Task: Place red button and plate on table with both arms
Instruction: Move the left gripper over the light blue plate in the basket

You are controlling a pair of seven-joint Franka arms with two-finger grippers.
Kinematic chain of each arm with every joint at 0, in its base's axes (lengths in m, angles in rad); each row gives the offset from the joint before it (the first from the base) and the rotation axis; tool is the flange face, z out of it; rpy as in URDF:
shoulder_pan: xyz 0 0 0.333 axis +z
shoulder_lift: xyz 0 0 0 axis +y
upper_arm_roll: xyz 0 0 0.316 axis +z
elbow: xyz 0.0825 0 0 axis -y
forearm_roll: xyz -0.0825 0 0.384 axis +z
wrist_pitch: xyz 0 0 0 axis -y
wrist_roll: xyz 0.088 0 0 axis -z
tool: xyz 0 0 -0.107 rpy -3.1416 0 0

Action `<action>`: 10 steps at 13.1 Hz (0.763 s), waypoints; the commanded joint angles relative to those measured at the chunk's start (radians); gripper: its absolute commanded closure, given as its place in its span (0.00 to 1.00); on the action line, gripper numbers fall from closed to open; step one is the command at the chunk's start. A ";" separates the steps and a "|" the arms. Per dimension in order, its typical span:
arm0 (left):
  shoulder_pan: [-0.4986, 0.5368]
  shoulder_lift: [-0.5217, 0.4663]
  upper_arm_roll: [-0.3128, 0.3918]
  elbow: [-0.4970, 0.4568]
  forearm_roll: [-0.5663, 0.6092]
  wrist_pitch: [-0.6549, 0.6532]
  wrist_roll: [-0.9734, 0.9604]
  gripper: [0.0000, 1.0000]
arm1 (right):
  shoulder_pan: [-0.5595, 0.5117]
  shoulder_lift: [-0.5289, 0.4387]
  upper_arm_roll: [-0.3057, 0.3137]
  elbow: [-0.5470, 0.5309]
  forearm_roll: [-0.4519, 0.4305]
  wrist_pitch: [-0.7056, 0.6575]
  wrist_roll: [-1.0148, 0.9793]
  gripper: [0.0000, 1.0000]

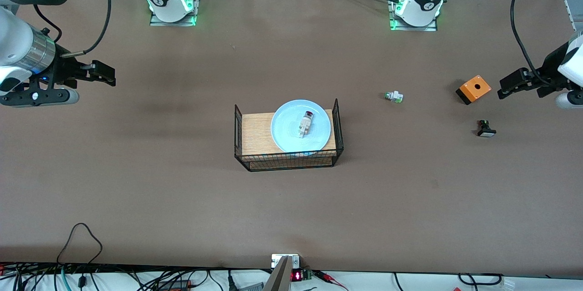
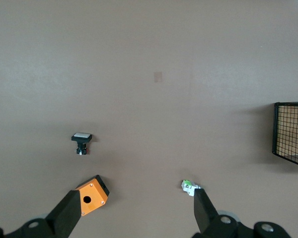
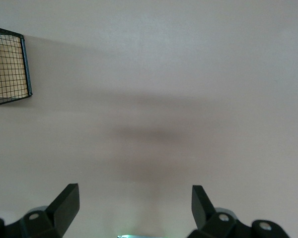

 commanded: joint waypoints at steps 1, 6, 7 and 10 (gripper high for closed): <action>0.007 -0.008 -0.005 0.005 0.004 -0.009 0.015 0.00 | -0.005 0.020 0.002 0.026 -0.008 0.007 -0.012 0.00; -0.025 0.025 -0.026 0.025 -0.008 -0.023 0.005 0.00 | -0.008 0.030 -0.001 0.025 -0.010 0.007 -0.012 0.00; -0.026 0.035 -0.037 0.028 -0.010 -0.072 0.010 0.00 | -0.005 0.028 -0.001 0.025 -0.010 0.004 -0.011 0.00; -0.028 0.063 -0.130 0.025 -0.016 -0.120 0.010 0.00 | -0.011 0.031 -0.001 0.025 -0.010 0.001 -0.012 0.00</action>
